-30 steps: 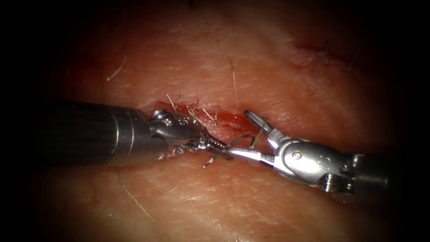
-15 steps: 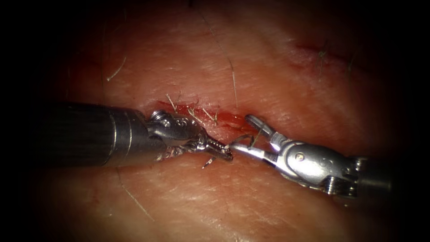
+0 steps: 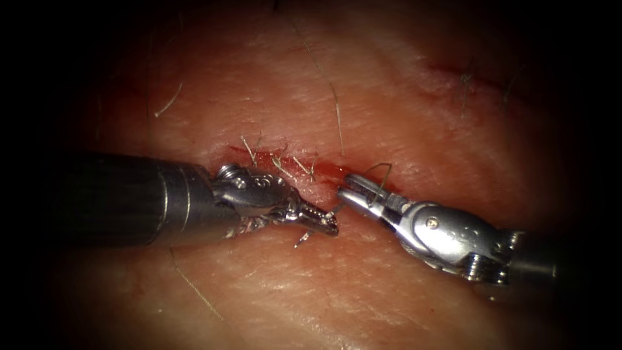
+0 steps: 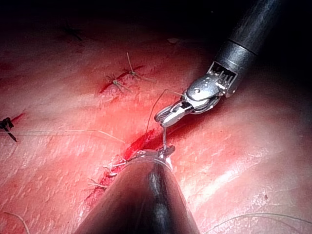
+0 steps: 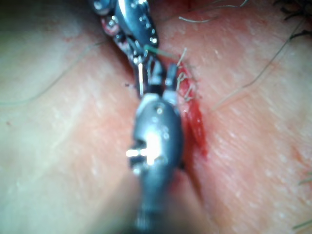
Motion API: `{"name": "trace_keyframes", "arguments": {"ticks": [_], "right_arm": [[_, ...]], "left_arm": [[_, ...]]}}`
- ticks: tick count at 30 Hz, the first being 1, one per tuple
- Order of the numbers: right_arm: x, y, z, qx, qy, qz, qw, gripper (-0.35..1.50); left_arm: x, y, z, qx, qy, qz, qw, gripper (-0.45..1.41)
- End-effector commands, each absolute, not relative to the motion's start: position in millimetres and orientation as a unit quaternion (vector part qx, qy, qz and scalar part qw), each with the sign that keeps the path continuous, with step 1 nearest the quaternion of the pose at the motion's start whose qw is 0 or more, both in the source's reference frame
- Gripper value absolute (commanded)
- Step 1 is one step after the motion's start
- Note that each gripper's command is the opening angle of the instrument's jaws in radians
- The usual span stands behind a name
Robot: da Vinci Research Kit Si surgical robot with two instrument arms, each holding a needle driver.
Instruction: Wound Closure
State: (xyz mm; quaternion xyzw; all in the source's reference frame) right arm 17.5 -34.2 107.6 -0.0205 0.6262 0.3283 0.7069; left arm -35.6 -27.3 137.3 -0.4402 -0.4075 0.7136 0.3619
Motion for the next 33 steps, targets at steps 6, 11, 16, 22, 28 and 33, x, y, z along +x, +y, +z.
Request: {"name": "trace_keyframes", "arguments": {"ticks": [6, 11, 16, 22, 28, 33], "right_arm": [[15.4, -33.1, 109, -0.012, 0.621, 0.274, 0.734, -0.35], [14.3, -32.2, 109, -0.014, 0.619, 0.247, 0.746, -0.35], [14.2, -31.0, 110, -0.024, 0.619, 0.21, 0.756, -0.35], [14.2, -30.9, 109, -0.024, 0.62, 0.17, 0.766, -0.35], [15.4, -31.2, 109, -0.032, 0.615, 0.131, 0.777, -0.35], [15.6, -31.1, 109, -0.033, 0.616, 0.128, 0.776, -0.35]], "left_arm": [[-36.2, -26.3, 137, -0.505, -0.313, 0.769, 0.234, 1.24], [-35.0, -26.9, 138, -0.465, -0.291, 0.821, 0.158, 1.24], [-34.3, -25.7, 142, -0.433, -0.271, 0.852, 0.113, 0.0], [-34.7, -25.3, 146, -0.4, -0.297, 0.86, 0.114, -0.45], [-36.0, -24.3, 148, -0.388, -0.306, 0.861, 0.123, -0.45], [-37.3, -23.5, 148, -0.387, -0.308, 0.86, 0.126, -0.45]]}}
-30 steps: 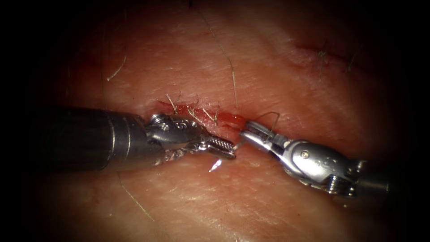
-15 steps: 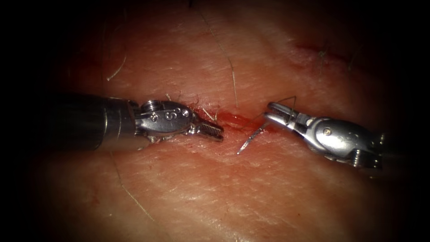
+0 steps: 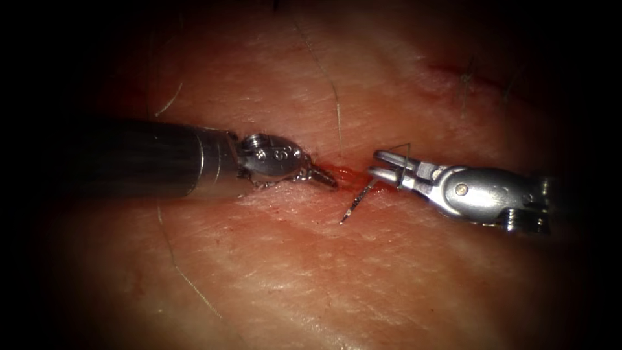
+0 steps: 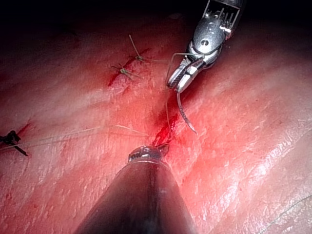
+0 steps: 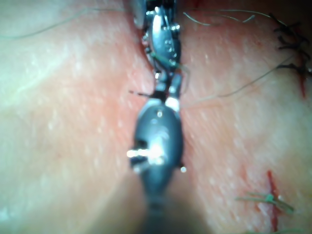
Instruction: Wound Closure
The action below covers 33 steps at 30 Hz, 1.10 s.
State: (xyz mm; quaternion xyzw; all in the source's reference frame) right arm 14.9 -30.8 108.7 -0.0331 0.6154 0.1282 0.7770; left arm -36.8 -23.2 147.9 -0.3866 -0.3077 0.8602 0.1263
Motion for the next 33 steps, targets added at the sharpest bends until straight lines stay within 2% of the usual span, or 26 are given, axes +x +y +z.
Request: {"name": "trace_keyframes", "arguments": {"ticks": [1, 17, 33], "right_arm": [[15.6, -31.2, 109.4, -0.032, 0.616, 0.127, 0.777, -0.35], [15.5, -30.4, 110.3, -0.05, 0.61, 0.097, 0.785, -0.35], [16.0, -27.9, 113.8, -0.119, 0.566, 0.053, 0.814, -0.35]], "left_arm": [[-37.5, -23.3, 148.6, -0.384, -0.308, 0.861, 0.126, -0.45], [-38.2, -19.6, 151.9, -0.374, -0.319, 0.861, 0.13, -0.45], [-37.7, -20.1, 153.1, -0.368, -0.32, 0.863, 0.134, -0.45]]}}
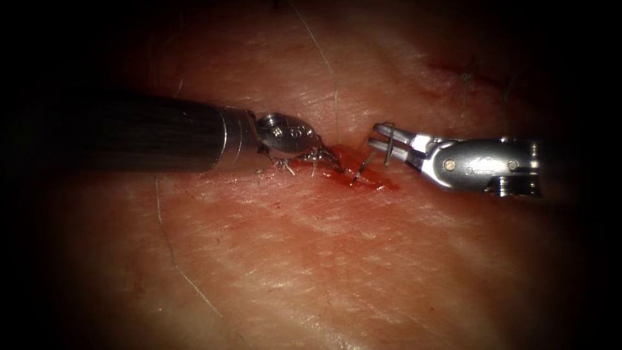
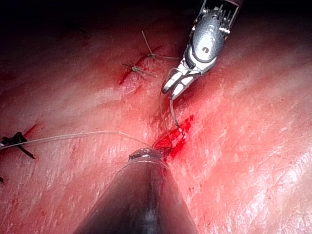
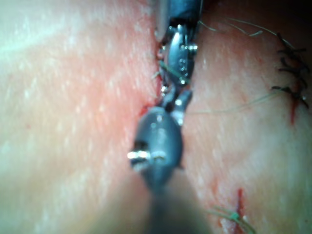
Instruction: Wound Closure
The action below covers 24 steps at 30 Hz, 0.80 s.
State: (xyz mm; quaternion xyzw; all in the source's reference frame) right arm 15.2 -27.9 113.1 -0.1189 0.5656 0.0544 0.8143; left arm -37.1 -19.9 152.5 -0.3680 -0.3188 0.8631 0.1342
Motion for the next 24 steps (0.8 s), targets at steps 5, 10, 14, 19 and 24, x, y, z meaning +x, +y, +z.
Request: {"name": "trace_keyframes", "arguments": {"ticks": [5, 10, 14, 19, 24], "right_arm": [[16.7, -28.6, 115.4, -0.123, 0.557, 0.041, 0.82, -0.35], [17.2, -28.5, 117.1, -0.129, 0.55, 0.04, 0.824, -0.35], [17.5, -28.0, 117.4, -0.132, 0.547, 0.036, 0.826, -0.35], [17.6, -27.3, 117.0, -0.134, 0.545, 0.031, 0.827, -0.35], [17.7, -27.8, 117.8, -0.137, 0.543, 0.028, 0.828, -0.35]], "left_arm": [[-37.3, -20.3, 152.9, -0.368, -0.322, 0.862, 0.135, -0.45], [-36.6, -20.9, 152.1, -0.368, -0.323, 0.861, 0.133, -0.45], [-36.6, -21.7, 151.6, -0.369, -0.324, 0.861, 0.132, -0.45], [-36.9, -23.1, 150.7, -0.369, -0.325, 0.861, 0.131, -0.45], [-36.9, -23.9, 150.1, -0.369, -0.325, 0.861, 0.13, -0.45]]}}
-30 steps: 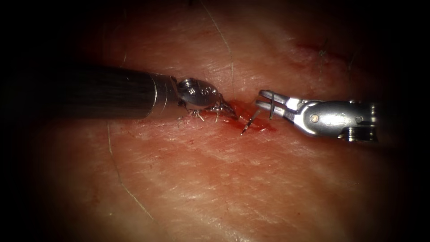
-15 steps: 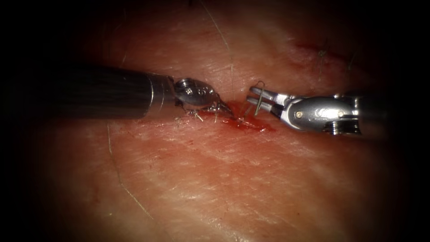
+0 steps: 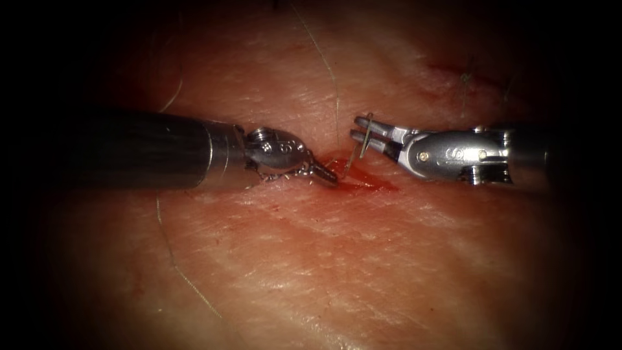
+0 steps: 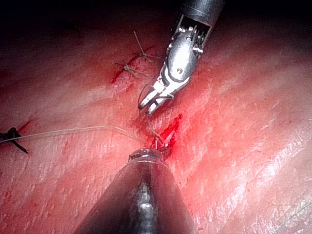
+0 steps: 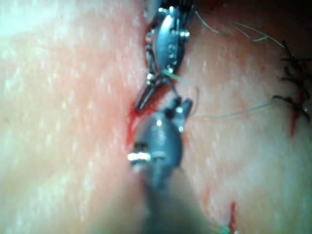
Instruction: Wound Closure
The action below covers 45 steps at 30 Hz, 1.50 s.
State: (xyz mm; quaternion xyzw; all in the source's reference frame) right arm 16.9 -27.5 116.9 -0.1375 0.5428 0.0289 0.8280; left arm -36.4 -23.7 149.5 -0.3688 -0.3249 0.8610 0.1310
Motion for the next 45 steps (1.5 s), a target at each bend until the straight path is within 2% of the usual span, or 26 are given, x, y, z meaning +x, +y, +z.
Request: {"name": "trace_keyframes", "arguments": {"ticks": [1, 20, 45], "right_arm": [[17.7, -28.0, 118.0, -0.137, 0.543, 0.027, 0.828, -0.35], [18.2, -29.3, 117.6, -0.136, 0.543, 0.022, 0.828, -0.35], [18.8, -30.1, 117.2, -0.12, 0.562, 0.041, 0.818, -0.35]], "left_arm": [[-36.9, -24.1, 150.0, -0.369, -0.325, 0.861, 0.13, -0.45], [-36.1, -30.3, 148.1, -0.363, -0.327, 0.864, 0.123, -0.45], [-34.5, -29.4, 148.5, -0.363, -0.333, 0.862, 0.12, -0.45]]}}
